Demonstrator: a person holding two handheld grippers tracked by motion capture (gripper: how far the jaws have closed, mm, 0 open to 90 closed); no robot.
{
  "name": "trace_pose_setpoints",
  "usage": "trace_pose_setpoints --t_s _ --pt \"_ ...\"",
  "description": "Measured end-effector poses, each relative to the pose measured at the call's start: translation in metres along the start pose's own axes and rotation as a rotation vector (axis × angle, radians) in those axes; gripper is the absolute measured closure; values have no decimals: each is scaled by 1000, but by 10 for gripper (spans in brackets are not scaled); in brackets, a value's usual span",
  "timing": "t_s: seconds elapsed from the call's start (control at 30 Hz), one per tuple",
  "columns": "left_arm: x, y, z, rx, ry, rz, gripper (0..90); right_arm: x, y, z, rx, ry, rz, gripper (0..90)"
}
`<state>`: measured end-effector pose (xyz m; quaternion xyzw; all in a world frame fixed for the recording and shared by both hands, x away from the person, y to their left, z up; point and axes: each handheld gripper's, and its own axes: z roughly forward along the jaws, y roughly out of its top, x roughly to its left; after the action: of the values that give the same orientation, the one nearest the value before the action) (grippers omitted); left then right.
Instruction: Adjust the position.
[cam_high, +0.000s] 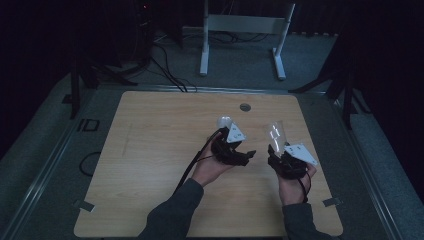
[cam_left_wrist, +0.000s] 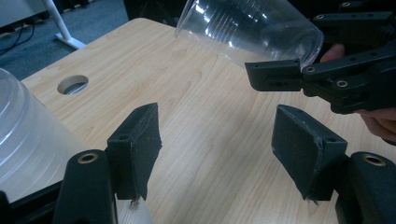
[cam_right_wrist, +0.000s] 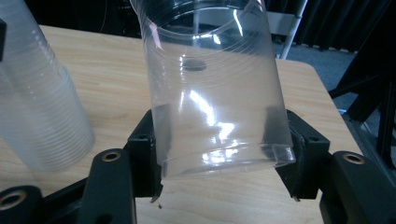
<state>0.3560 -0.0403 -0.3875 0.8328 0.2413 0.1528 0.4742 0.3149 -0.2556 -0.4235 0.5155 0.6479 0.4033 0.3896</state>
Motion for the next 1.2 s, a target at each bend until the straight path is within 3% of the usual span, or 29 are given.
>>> trace_pose_setpoints --t_s 0.73,1.0,1.2 --pt "3 10 4 -44 -35 -78 300 4 -3 -11 -129 -23 -20 416" --pt "6 16 8 -63 -75 -119 274 4 -3 -14 -146 -20 -16 416" --pt "10 19 11 -89 -118 -177 269 4 -2 -16 -159 -20 -14 416"
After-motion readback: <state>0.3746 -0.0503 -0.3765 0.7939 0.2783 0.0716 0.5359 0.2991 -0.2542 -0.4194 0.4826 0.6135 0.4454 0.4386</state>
